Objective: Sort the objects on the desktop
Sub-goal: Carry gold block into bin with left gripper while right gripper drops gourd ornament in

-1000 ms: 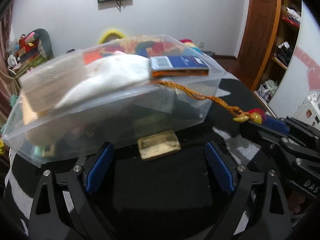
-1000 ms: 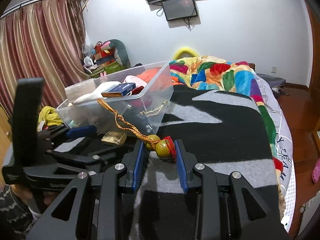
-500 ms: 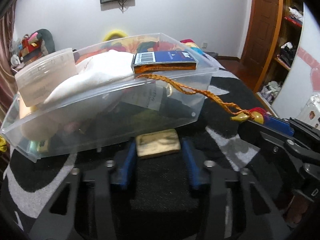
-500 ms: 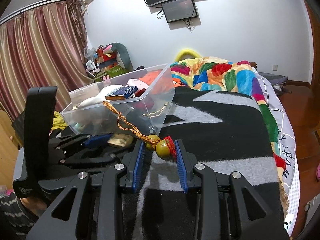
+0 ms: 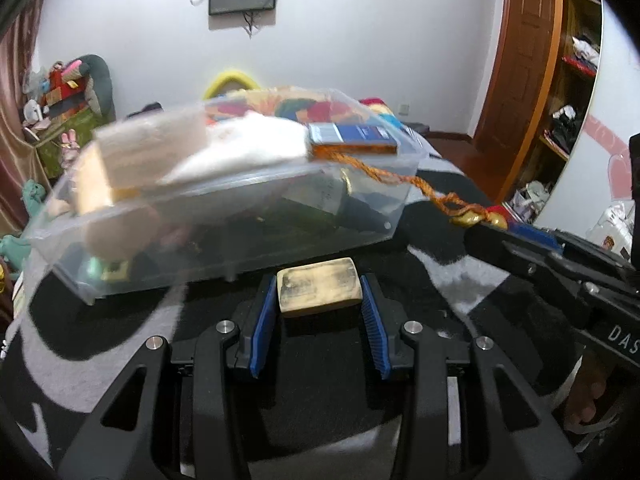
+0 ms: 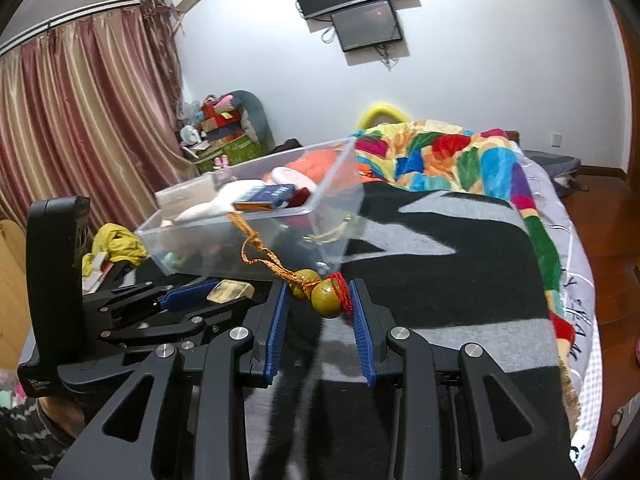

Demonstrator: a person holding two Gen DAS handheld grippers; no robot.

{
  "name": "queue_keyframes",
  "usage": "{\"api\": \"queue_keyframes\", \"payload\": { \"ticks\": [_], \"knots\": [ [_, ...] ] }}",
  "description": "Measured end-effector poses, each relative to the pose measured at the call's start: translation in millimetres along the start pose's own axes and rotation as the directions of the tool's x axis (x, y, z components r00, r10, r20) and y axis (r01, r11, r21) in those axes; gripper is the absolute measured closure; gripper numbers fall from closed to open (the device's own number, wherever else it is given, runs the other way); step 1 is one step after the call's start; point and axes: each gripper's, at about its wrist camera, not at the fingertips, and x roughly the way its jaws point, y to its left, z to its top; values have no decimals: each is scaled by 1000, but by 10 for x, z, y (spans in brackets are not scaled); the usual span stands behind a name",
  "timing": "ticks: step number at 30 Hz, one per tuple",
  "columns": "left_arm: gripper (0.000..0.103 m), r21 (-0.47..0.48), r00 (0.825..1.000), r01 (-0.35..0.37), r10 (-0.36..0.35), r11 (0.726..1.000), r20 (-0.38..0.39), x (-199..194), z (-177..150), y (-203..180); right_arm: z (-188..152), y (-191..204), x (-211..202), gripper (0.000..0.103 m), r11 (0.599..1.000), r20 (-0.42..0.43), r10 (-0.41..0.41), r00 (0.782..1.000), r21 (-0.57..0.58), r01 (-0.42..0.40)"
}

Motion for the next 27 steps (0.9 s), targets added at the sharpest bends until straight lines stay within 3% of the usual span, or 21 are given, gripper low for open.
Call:
{"api": "queue_keyframes", "payload": {
  "ticks": [6, 13, 27],
  "knots": [
    [62, -35, 998, -3, 5, 999, 62, -265, 42, 203, 31, 197, 45, 75, 997, -18, 67, 998, -34, -67],
    [62, -88, 988, -44, 57, 995, 143, -528, 93, 543, 135, 415, 108, 75, 993, -27, 78, 997, -92, -80],
    [62, -187, 969, -102, 140, 977, 205, -662, 176, 1202, 487, 541, 256, 75, 990, 4, 14, 1000, -137, -14]
  ]
}}
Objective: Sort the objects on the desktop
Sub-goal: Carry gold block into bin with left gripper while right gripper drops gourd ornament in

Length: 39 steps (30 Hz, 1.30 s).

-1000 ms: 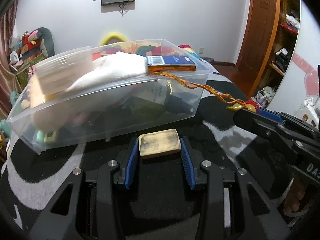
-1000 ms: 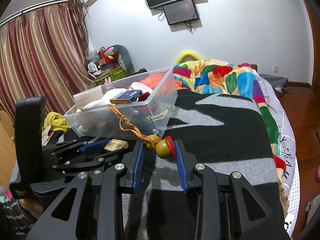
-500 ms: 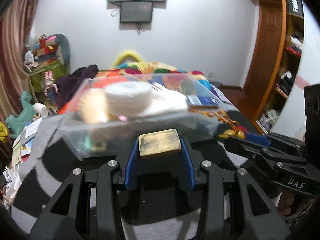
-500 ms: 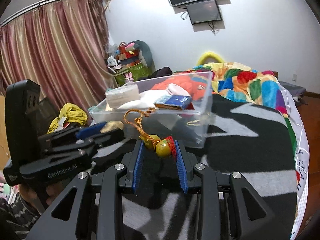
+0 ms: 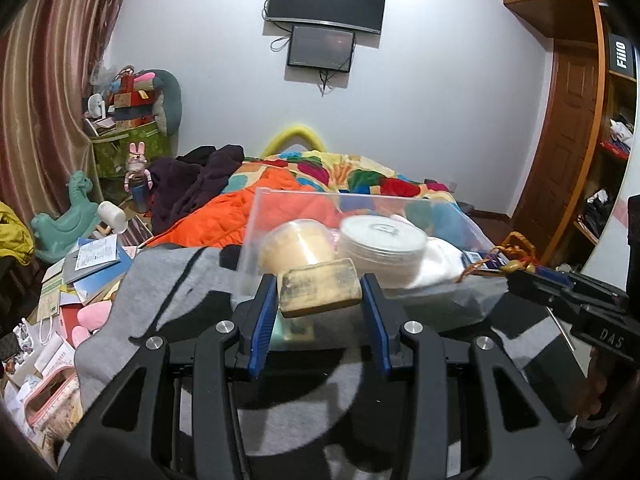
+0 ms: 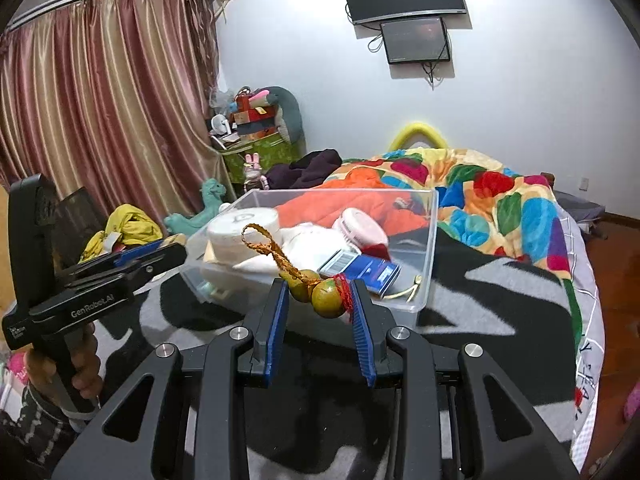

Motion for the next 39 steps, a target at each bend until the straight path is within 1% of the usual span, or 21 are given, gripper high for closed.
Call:
{"api": "queue_keyframes", "payload": {
  "ticks": [5, 9, 17, 24, 29, 33, 37, 39],
  "knots": [
    [62, -1, 1000, -18, 18, 1000, 8, 91, 11, 89, 101, 38, 108, 75, 1000, -7, -9, 1000, -14, 9],
    [62, -11, 1000, -17, 17, 1000, 1, 152, 3, 159, 144, 103, 248, 75, 999, -21, -27, 999, -35, 27],
    [62, -9, 1000, -17, 17, 1000, -1, 267, 30, 228, 156, 144, 400, 74, 999, -44, -22, 999, -39, 21],
    [62, 26, 998, -60, 60, 998, 15, 291, 23, 190, 151, 199, 532, 74, 998, -62, -27, 998, -63, 23],
    [60, 31, 997, -75, 74, 997, 20, 282, 10, 194, 117, 202, 538, 74, 998, -72, -31, 997, -59, 27],
    [53, 34, 998, -66, 66, 997, 19, 266, -5, 185, 113, 209, 492, 74, 998, -75, -26, 997, -58, 22],
    [53, 46, 996, -83, 81, 996, 29, 248, -19, 160, 97, 245, 467, 74, 997, -72, -34, 997, -74, 28],
    [53, 52, 997, -80, 78, 996, 29, 239, -20, 157, 89, 261, 450, 71, 996, -69, -35, 997, -80, 30]
  ]
}}
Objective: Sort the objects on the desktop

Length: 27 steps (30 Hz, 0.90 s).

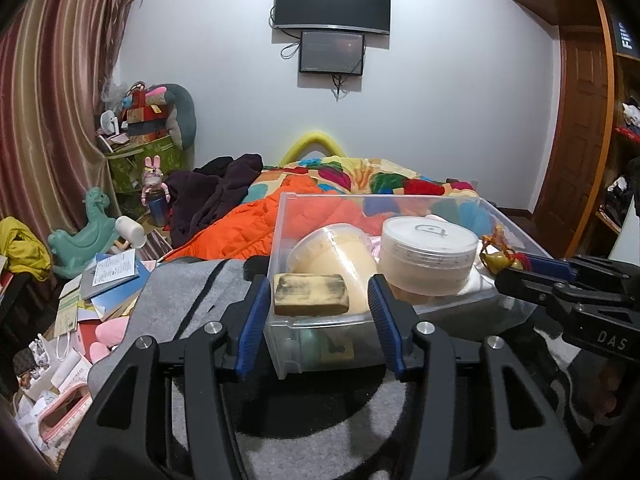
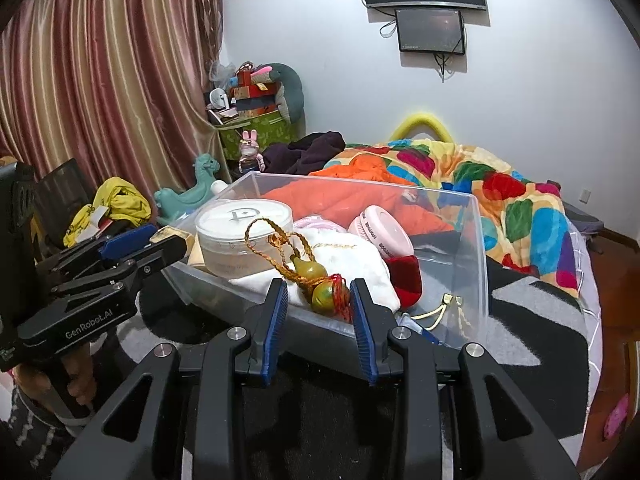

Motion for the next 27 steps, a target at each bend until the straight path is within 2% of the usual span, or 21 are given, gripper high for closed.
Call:
{"api": "queue_keyframes", "payload": {
  "ticks": [7, 11, 13, 16, 18, 20, 23, 25, 27],
  "knots": [
    [53, -10, 1000, 16, -16, 1000, 5, -74, 18, 5, -8, -10, -74, 68, 1000, 14, 2, 1000, 19, -3],
    [50, -5, 1000, 28, -28, 1000, 11, -121, 29, -26, -12, -16, -154, 60, 1000, 31, -16, 999, 24, 15],
    [45, -4, 999, 33, -33, 999, 19, -159, 40, -45, -13, -16, -206, 55, 999, 42, -26, 999, 26, 25],
    [42, 2, 999, 39, -39, 999, 27, -213, 50, -88, -23, -1, -310, 42, 998, 66, -54, 996, 25, 52],
    [38, 8, 999, 40, -40, 999, 30, -252, 46, -124, -45, 12, -403, 28, 996, 93, -91, 991, 27, 89],
    [31, 12, 999, 40, -41, 999, 33, -293, 35, -152, -69, 23, -482, 19, 993, 115, -117, 986, 33, 114],
    [24, 19, 998, 42, -42, 999, 42, -362, 15, -204, -96, 16, -553, 18, 992, 109, -120, 987, 37, 117],
    [15, 23, 998, 42, -43, 999, 48, -419, -1, -231, -124, 31, -570, 17, 993, 93, -116, 989, 33, 114],
    [13, 32, 997, 32, -34, 999, 65, -494, -23, -271, -178, 56, -601, 17, 991, 85, -131, 988, 24, 129]
  ]
}}
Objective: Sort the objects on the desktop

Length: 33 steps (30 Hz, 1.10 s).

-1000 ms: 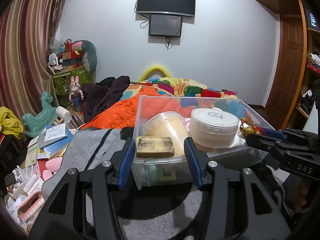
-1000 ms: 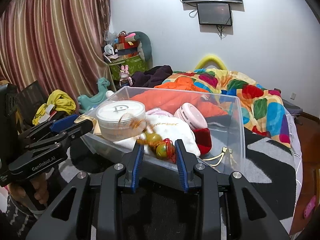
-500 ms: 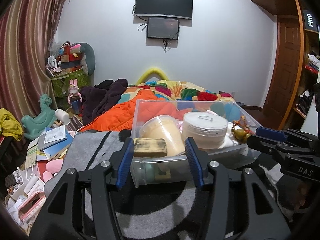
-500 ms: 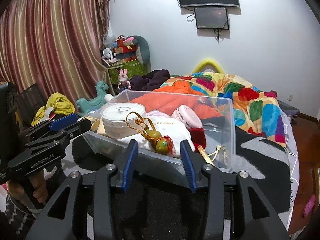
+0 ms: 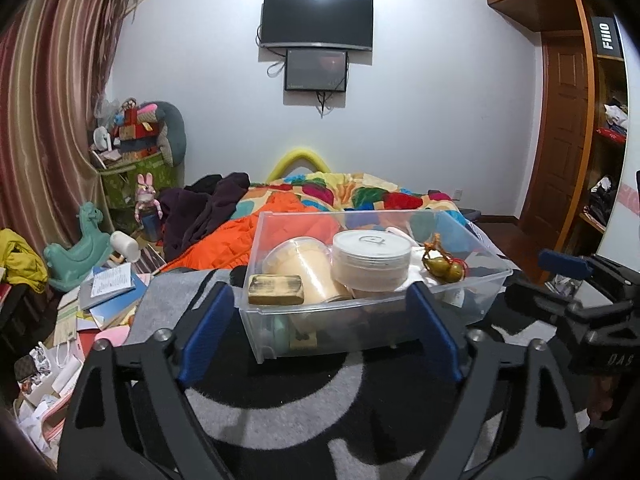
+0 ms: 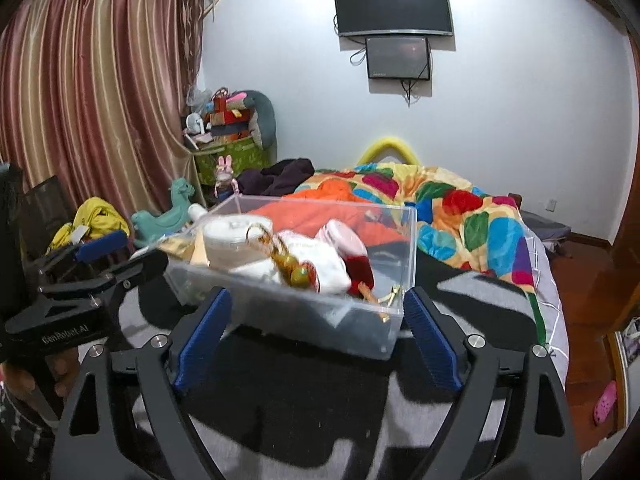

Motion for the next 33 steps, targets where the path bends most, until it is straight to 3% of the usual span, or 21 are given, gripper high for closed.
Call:
{"api": "queue_keyframes", "payload": {
  "ticks": [4, 8, 11, 22, 33],
  "knots": [
    [5, 6, 1000, 13, -13, 1000, 10, -127, -41, -41, -54, 8, -72, 16, 1000, -8, 1, 1000, 3, -1],
    [4, -30, 1000, 23, -23, 999, -2, -201, -91, -14, -98, 8, -197, 14, 1000, 2, -14, 1000, 22, 14],
    [3, -57, 998, 63, -64, 996, -5, -263, -141, -3, -177, 26, -317, 0, 999, 36, -27, 999, 31, 26],
    [2, -57, 992, 126, -127, 990, -14, -319, -292, -115, -318, 51, -494, 0, 997, 61, -76, 995, 25, 75],
    [2, -85, 989, 142, -145, 986, -31, -290, -308, -75, -352, 62, -458, 0, 998, 48, -56, 997, 27, 55]
  ]
}}
